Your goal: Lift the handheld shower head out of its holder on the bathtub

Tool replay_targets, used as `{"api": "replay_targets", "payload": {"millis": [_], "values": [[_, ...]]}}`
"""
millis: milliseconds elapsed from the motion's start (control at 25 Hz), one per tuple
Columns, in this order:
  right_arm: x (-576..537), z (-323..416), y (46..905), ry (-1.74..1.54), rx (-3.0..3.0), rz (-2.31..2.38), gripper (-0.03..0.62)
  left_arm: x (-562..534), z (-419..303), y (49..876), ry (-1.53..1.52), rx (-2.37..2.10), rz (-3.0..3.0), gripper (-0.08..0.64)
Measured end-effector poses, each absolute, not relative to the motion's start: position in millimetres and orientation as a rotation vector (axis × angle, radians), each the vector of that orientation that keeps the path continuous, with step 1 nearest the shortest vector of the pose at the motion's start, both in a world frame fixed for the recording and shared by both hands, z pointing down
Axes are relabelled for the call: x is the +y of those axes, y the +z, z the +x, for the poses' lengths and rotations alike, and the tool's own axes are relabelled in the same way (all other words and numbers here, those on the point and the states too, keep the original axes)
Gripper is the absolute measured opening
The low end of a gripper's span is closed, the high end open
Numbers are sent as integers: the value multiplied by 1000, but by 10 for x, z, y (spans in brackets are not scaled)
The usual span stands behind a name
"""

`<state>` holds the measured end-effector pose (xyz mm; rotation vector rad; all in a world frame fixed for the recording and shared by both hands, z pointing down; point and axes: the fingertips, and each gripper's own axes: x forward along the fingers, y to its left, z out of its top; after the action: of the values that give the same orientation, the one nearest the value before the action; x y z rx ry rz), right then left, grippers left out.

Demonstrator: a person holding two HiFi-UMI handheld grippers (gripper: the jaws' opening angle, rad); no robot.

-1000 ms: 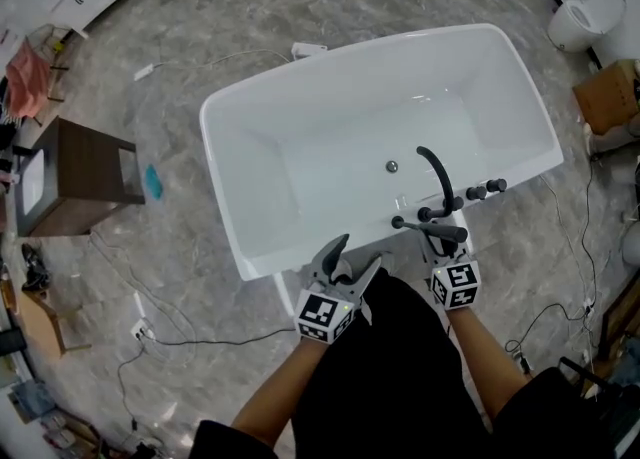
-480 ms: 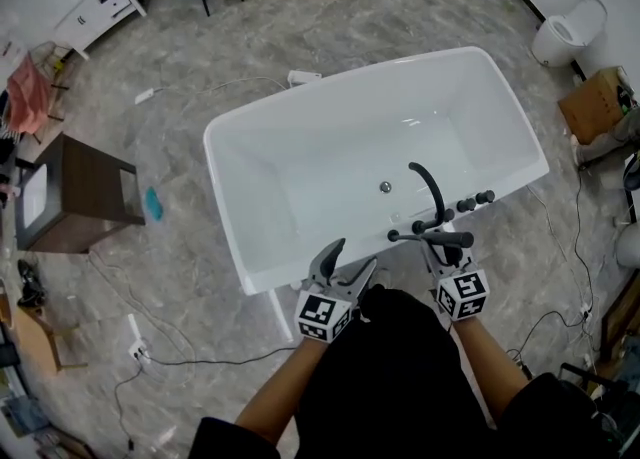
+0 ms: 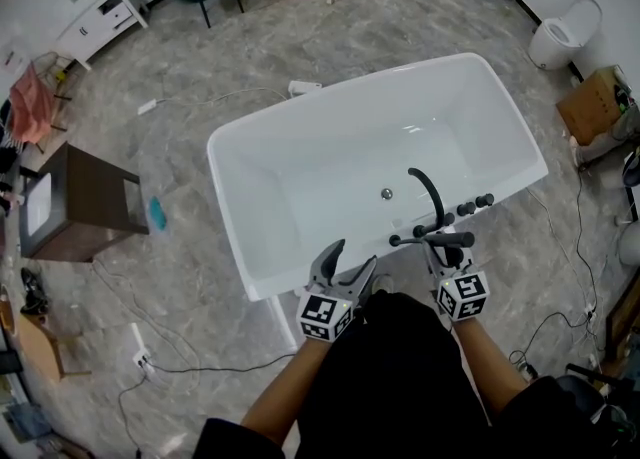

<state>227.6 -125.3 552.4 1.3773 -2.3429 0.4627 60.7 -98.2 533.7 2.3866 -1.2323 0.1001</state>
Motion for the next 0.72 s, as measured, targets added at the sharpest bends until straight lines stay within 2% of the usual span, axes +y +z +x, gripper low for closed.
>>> {"api": "replay_targets", "payload": {"millis": [720], "values": [[-1328, 2200, 5601, 416, -2324, 1354, 124, -1026, 602, 5362, 95, -1229, 2371, 285]]}}
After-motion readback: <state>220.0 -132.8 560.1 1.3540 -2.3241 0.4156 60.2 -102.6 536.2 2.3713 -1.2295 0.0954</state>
